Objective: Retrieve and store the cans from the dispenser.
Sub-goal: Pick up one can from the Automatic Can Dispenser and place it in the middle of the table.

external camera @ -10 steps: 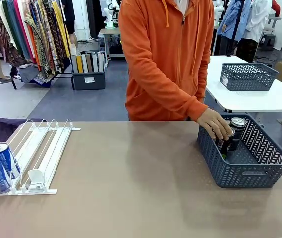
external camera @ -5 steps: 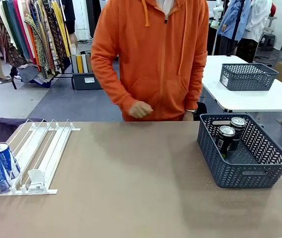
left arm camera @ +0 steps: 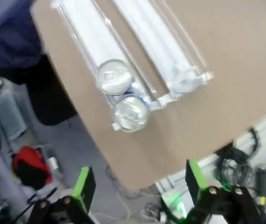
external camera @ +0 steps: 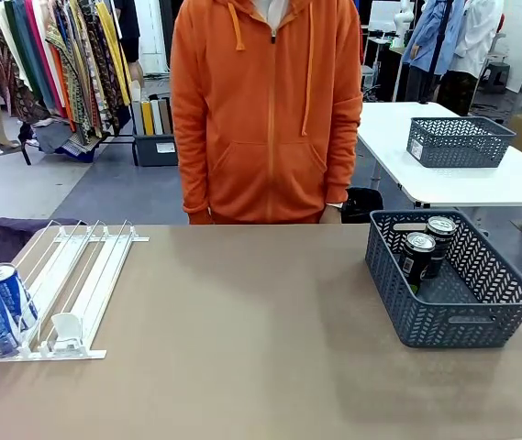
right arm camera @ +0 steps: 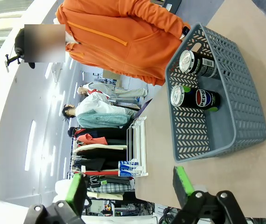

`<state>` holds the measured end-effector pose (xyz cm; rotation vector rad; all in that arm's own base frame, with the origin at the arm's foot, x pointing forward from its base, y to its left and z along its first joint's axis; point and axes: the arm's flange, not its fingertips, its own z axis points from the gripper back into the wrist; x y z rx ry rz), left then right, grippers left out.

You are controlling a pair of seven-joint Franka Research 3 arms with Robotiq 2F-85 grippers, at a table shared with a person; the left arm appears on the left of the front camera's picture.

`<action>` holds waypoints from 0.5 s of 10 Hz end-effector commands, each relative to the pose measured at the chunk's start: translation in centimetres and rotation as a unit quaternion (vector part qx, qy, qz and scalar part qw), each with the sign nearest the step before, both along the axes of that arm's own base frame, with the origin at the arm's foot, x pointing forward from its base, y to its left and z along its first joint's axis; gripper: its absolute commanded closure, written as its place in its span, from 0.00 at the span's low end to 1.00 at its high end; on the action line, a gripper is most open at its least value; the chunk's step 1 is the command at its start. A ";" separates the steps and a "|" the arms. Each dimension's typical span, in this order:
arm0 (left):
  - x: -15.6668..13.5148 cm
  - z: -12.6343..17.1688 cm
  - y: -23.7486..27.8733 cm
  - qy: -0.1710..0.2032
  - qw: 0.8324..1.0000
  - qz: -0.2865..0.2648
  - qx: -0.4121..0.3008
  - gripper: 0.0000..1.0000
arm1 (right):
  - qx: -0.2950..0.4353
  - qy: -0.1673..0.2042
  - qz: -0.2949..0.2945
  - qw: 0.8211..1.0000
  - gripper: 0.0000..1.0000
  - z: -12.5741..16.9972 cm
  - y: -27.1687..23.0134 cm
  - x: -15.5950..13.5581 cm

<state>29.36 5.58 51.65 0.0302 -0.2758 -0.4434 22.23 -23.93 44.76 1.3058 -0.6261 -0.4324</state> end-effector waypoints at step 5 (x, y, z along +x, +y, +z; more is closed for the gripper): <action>0.0 0.5 0.1 0.009 0.999 -0.017 -0.031 0.00 | 0.000 -0.006 0.002 1.000 0.00 0.2 -0.1 -0.1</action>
